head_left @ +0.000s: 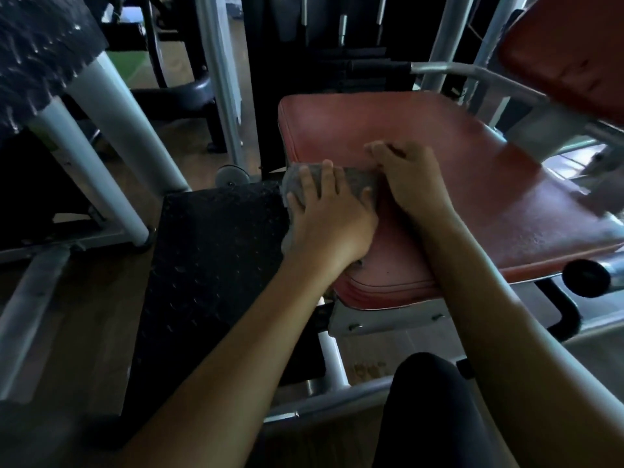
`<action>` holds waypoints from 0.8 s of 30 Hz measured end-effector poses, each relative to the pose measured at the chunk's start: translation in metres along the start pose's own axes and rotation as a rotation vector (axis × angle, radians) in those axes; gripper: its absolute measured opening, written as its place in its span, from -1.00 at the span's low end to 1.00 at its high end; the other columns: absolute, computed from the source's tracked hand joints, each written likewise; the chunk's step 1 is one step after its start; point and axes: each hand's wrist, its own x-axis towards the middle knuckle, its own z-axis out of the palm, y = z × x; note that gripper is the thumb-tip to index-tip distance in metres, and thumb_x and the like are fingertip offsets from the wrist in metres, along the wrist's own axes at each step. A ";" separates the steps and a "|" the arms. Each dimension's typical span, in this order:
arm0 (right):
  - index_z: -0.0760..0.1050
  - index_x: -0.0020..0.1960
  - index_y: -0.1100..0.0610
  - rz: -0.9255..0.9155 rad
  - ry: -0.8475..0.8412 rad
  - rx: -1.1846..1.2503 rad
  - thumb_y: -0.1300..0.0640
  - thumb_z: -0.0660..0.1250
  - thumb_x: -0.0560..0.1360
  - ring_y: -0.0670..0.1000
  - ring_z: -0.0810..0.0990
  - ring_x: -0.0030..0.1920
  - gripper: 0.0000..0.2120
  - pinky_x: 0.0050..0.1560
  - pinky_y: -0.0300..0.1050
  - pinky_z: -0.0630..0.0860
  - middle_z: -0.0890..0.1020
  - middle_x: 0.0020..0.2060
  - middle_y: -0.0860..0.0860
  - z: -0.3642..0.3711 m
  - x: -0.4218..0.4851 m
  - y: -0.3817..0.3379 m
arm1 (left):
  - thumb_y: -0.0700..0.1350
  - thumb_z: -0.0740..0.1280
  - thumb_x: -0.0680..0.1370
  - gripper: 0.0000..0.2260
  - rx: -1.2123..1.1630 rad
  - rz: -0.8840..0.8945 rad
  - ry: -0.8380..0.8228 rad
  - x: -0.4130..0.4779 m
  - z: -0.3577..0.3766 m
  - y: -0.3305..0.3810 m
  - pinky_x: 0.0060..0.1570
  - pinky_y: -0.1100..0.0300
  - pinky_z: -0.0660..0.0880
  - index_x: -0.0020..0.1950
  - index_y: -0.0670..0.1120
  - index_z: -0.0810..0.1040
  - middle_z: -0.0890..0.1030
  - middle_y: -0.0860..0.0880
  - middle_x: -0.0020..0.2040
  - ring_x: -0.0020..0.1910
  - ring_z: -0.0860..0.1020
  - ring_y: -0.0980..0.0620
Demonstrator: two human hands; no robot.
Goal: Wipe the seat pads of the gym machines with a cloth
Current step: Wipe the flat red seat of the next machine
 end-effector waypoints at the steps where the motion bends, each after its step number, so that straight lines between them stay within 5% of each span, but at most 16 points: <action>1: 0.65 0.15 0.03 0.012 0.026 0.059 -0.01 0.24 0.59 -0.11 0.61 0.13 -0.73 0.24 -0.05 0.52 0.69 0.07 -0.11 -0.004 -0.001 0.000 | 0.14 -0.11 0.69 -0.42 0.089 0.028 -0.022 0.004 0.000 0.003 0.51 -0.22 -0.25 0.62 -0.14 -0.08 -0.15 -0.06 0.63 0.58 -0.25 -0.16; 5: 0.64 0.07 0.11 -0.045 0.108 0.058 0.00 0.25 0.60 0.03 0.62 0.05 -0.74 0.13 0.03 0.53 0.69 0.00 0.09 -0.027 0.000 -0.009 | 0.13 -0.12 0.68 -0.43 0.288 0.259 -0.117 0.017 0.007 0.024 0.50 -0.27 -0.24 0.61 -0.16 -0.04 -0.08 -0.09 0.63 0.59 -0.18 -0.16; 7: 0.64 0.06 0.11 -0.053 0.116 0.037 -0.01 0.24 0.61 0.07 0.62 0.04 -0.74 0.14 0.06 0.52 0.69 -0.01 0.12 -0.036 0.005 -0.014 | 0.07 -0.09 0.69 -0.49 0.271 0.338 -0.185 0.030 0.008 0.037 0.49 -0.28 -0.04 0.57 -0.16 0.13 0.11 -0.16 0.59 0.57 0.02 -0.20; 9: 0.62 0.05 0.19 -0.010 0.123 0.011 -0.01 0.23 0.59 0.14 0.62 0.04 -0.69 0.18 0.20 0.51 0.67 0.01 0.16 -0.038 0.013 -0.013 | -0.08 0.01 0.69 -0.64 0.094 0.368 -0.133 0.053 -0.002 0.040 0.23 -0.05 0.34 0.38 -0.20 0.40 0.46 -0.23 0.34 0.32 0.44 -0.19; 10: 0.61 0.05 0.21 0.019 0.125 -0.011 -0.01 0.23 0.59 0.15 0.62 0.04 -0.69 0.19 0.22 0.51 0.67 0.01 0.17 -0.036 0.016 -0.012 | -0.12 0.07 0.68 -0.69 -0.034 0.372 -0.094 0.067 -0.012 0.036 0.02 0.08 0.37 0.27 -0.21 0.51 0.57 -0.20 0.15 0.09 0.55 -0.13; 12: 0.61 0.06 0.20 0.065 0.096 -0.082 0.02 0.21 0.61 0.16 0.61 0.03 -0.71 0.18 0.20 0.51 0.67 -0.01 0.15 -0.026 0.016 -0.008 | -0.12 0.15 0.66 -0.74 -0.208 0.319 -0.004 0.089 -0.027 0.018 -0.11 0.18 0.34 0.15 -0.16 0.61 0.63 -0.11 -0.01 -0.09 0.55 -0.01; 18: 0.57 0.18 -0.05 0.103 -0.080 -0.508 -0.18 0.09 0.63 0.09 0.57 0.02 -0.64 -0.01 0.00 0.49 0.62 0.04 0.00 0.005 -0.007 -0.021 | -0.25 0.20 0.59 -0.74 -0.187 0.327 0.059 0.136 -0.031 -0.020 -0.10 0.37 0.29 0.15 -0.08 0.63 0.62 -0.03 0.11 0.04 0.52 0.06; 21: 0.35 0.46 -0.02 0.138 -0.147 -0.688 -0.32 -0.05 0.61 0.13 0.42 0.36 -0.41 0.28 0.13 0.37 0.47 0.36 0.06 0.027 -0.013 -0.026 | -0.23 0.23 0.59 -0.75 -0.166 0.349 0.008 0.151 -0.026 -0.023 0.07 0.28 0.34 0.17 -0.04 0.63 0.59 -0.02 0.15 0.14 0.52 0.03; 24: -0.01 0.60 0.12 0.187 -0.157 -0.754 -0.25 -0.08 0.64 0.19 -0.04 0.59 -0.34 0.56 0.17 -0.10 0.06 0.59 0.19 0.043 -0.019 -0.021 | -0.22 0.26 0.57 -0.76 -0.105 0.403 0.041 0.156 -0.018 -0.026 0.24 0.07 0.42 0.16 -0.02 0.62 0.57 -0.07 0.21 0.21 0.51 -0.07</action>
